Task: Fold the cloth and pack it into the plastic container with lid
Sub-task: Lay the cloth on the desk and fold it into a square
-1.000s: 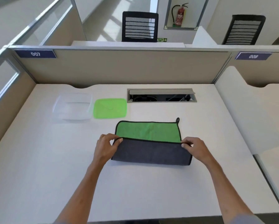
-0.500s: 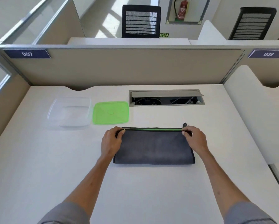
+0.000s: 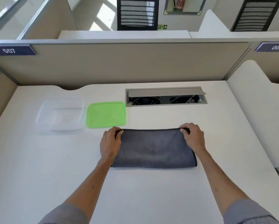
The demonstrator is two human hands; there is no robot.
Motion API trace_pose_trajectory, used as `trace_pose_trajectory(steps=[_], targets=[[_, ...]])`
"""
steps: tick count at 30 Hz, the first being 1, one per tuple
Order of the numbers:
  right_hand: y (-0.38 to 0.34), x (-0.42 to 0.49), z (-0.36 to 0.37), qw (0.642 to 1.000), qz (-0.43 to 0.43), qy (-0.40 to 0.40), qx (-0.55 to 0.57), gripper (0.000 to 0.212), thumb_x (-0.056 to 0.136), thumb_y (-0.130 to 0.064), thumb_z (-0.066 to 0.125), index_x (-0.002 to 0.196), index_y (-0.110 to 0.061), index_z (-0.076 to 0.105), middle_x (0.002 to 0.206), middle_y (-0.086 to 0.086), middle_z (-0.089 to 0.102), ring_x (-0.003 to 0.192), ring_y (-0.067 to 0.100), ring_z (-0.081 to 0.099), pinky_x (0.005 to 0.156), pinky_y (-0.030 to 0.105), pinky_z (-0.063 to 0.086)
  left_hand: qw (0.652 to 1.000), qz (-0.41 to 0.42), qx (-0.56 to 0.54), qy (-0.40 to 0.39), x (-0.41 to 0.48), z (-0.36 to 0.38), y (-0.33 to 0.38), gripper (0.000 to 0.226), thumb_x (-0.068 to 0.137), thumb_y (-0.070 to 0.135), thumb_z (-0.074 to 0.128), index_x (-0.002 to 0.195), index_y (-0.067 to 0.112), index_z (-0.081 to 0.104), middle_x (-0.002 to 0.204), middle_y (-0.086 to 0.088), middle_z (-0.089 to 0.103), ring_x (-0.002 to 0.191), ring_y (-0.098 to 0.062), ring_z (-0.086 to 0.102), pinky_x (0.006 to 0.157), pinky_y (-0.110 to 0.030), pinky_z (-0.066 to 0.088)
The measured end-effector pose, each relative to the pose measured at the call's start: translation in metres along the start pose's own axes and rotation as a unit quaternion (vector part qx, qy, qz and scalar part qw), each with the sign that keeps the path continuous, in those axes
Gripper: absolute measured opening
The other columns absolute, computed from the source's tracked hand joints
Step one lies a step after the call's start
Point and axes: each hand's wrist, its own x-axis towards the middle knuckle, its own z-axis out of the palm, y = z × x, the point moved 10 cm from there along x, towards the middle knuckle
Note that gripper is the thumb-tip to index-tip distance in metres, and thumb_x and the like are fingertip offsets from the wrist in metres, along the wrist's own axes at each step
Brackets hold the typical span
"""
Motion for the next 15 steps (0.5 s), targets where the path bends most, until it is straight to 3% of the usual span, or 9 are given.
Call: trace_pose_trajectory(steps=[3,6,9,13,15], targets=[[0.001,-0.001,0.005,1.000,0.006,0.019,-0.023,0.020,0.100,-0.016,0.073,0.113,-0.031,0.076,0.118,-0.009,0.072,0.115,0.023,0.065,0.099,0.047,0.049,0.997,0.039,0.043,0.044,-0.011,-0.005,0.011,0.025,0.111,0.029,0.063,0.136,0.024,0.068,0.138,0.001,0.070,0.125,-0.032,0.061,0.093,-0.050,0.055],[-0.006,-0.019,0.005,0.996,-0.002,0.062,-0.069,0.036,0.101,-0.015,0.072,0.135,-0.023,0.068,0.140,-0.001,0.063,0.131,0.029,0.058,0.107,0.050,0.044,0.982,0.127,0.110,0.086,-0.034,0.000,0.032,0.030,0.110,0.018,0.065,0.140,0.019,0.068,0.153,-0.007,0.061,0.131,-0.034,0.060,0.102,-0.052,0.053],[-0.036,-0.055,0.022,0.988,-0.076,0.073,-0.109,0.047,0.108,-0.028,0.062,0.154,-0.023,0.056,0.164,0.000,0.051,0.153,0.024,0.045,0.124,0.052,0.036,0.962,0.237,0.128,0.046,-0.065,0.029,0.054,0.038,0.113,0.023,0.058,0.150,0.019,0.065,0.163,-0.007,0.058,0.146,-0.033,0.059,0.114,-0.051,0.049],[-0.059,-0.097,0.084,0.974,-0.136,-0.013,-0.179,0.066,0.115,-0.049,0.036,0.174,-0.027,0.021,0.184,-0.003,0.014,0.171,0.019,0.013,0.136,0.057,0.014,0.956,0.243,0.164,-0.027,-0.084,0.067,0.054,0.059,0.120,0.042,0.036,0.176,0.027,0.030,0.185,-0.002,0.026,0.171,-0.023,0.026,0.137,-0.051,0.028],[-0.052,-0.106,0.102,0.971,-0.120,-0.033,-0.203,0.068,0.115,-0.053,0.028,0.176,-0.027,0.013,0.185,-0.002,0.006,0.171,0.019,0.007,0.136,0.060,0.013,0.958,0.226,0.173,-0.040,-0.085,0.075,0.045,0.063,0.120,0.048,0.031,0.179,0.030,0.019,0.188,-0.001,0.014,0.174,-0.021,0.014,0.140,-0.050,0.020]])
